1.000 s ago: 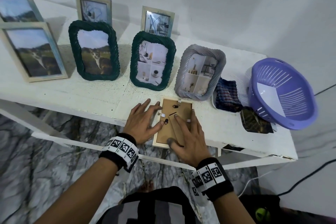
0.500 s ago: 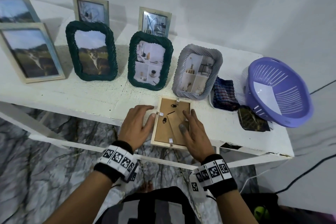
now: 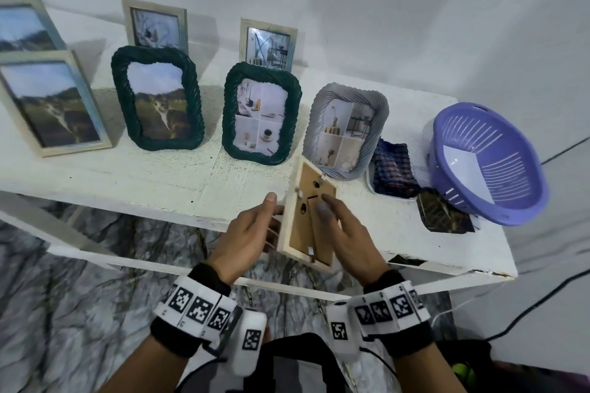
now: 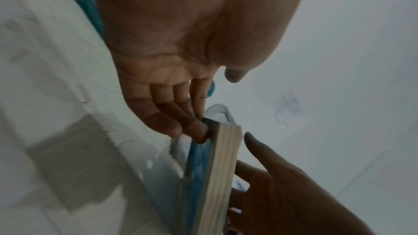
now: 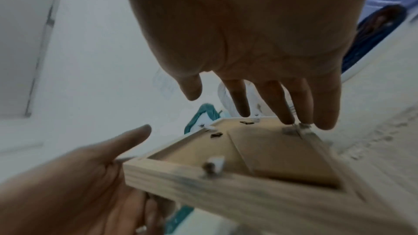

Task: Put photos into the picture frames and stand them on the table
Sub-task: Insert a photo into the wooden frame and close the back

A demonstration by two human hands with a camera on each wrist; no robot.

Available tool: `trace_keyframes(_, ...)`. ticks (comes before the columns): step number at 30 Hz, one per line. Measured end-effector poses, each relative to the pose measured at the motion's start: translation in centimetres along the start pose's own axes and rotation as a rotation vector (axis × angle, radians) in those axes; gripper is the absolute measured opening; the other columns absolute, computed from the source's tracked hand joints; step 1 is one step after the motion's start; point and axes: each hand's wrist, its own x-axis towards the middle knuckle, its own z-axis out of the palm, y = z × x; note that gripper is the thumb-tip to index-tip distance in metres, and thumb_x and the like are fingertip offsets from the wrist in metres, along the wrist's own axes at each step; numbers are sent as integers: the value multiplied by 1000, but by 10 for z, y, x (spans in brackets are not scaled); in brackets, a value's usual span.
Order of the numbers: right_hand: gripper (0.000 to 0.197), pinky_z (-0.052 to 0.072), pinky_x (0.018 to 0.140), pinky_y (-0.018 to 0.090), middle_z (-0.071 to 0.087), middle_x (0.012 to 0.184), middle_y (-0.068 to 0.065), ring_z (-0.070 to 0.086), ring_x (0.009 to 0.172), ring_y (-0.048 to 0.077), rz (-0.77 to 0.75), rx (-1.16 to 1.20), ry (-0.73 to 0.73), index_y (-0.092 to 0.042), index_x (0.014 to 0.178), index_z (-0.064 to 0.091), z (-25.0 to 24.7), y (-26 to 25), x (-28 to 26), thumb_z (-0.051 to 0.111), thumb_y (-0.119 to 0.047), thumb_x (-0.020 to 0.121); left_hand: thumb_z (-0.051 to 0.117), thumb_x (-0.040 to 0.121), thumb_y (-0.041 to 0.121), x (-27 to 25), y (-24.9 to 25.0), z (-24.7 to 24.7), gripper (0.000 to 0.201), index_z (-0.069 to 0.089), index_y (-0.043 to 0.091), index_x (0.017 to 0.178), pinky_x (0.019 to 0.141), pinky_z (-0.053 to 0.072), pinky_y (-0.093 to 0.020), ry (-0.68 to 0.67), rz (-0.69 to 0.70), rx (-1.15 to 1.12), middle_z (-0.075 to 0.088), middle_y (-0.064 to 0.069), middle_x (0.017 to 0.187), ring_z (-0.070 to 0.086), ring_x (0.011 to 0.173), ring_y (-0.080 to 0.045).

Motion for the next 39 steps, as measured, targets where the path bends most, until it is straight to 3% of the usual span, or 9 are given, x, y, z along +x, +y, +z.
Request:
trace_keyframes(7,40,56,71,40,68,114,1,68,102,23,238,554,129,-34,120,58,-40,-2,-11,45,-59,92,24,93,63,16,14,39,61,63,27,123,83,52,-28,-297,101,-7,72,0,101,69,91,-15)
trace_keyframes(12,28,58,76,48,68,116,6,69,99,27,197,526,337,-28,122,58,-57,18,-14,52,-39,97,25,91,66,31,-1,50,70,62,15,122,99,48,-43,-208,47,177,66,-5,117,62,107,-17)
trace_keyframes(18,26,53,52,32,69,104,16,69,80,26,212,528,383,-20,123,57,-60,27,-17,41,-19,102,39,98,52,43,-19,51,44,53,24,129,96,51,-44,-158,-14,186,66,-5,117,64,103,-18)
trace_keyframes(22,28,54,57,35,71,99,17,69,77,26,255,705,281,-15,124,57,-37,26,-15,40,-16,102,49,79,78,49,-21,42,82,35,31,144,103,46,-45,-158,-96,-45,62,-3,130,62,116,-19)
trace_keyframes(26,28,50,86,55,69,109,21,66,93,34,262,929,158,-12,123,58,-14,14,-14,41,-14,101,48,97,39,45,-13,35,44,36,30,138,92,42,-6,-60,-90,-261,55,21,123,55,103,18)
trace_keyframes(28,26,56,75,49,71,105,15,68,88,29,251,818,119,-17,121,60,-12,10,-10,40,-16,102,41,103,25,43,-12,33,32,31,32,132,72,35,7,0,-56,-258,47,30,112,46,87,32)
trace_keyframes(31,24,58,63,45,72,89,8,69,75,25,116,275,222,-14,119,61,-25,18,8,46,-19,100,37,104,27,44,-19,24,35,35,28,139,86,34,5,72,-14,-249,50,22,128,47,110,17)
trace_keyframes(35,20,47,78,39,68,95,21,62,88,35,-13,-369,618,-1,102,65,-68,28,56,56,-15,91,37,103,32,50,-28,11,45,36,23,147,95,35,-2,112,11,-240,48,15,140,47,119,13)
trace_keyframes(39,40,35,96,44,56,116,29,49,109,42,77,-713,599,3,118,55,-101,30,106,55,-27,91,39,95,46,59,-33,5,59,33,25,150,106,31,-10,154,30,-184,43,14,147,41,129,10)
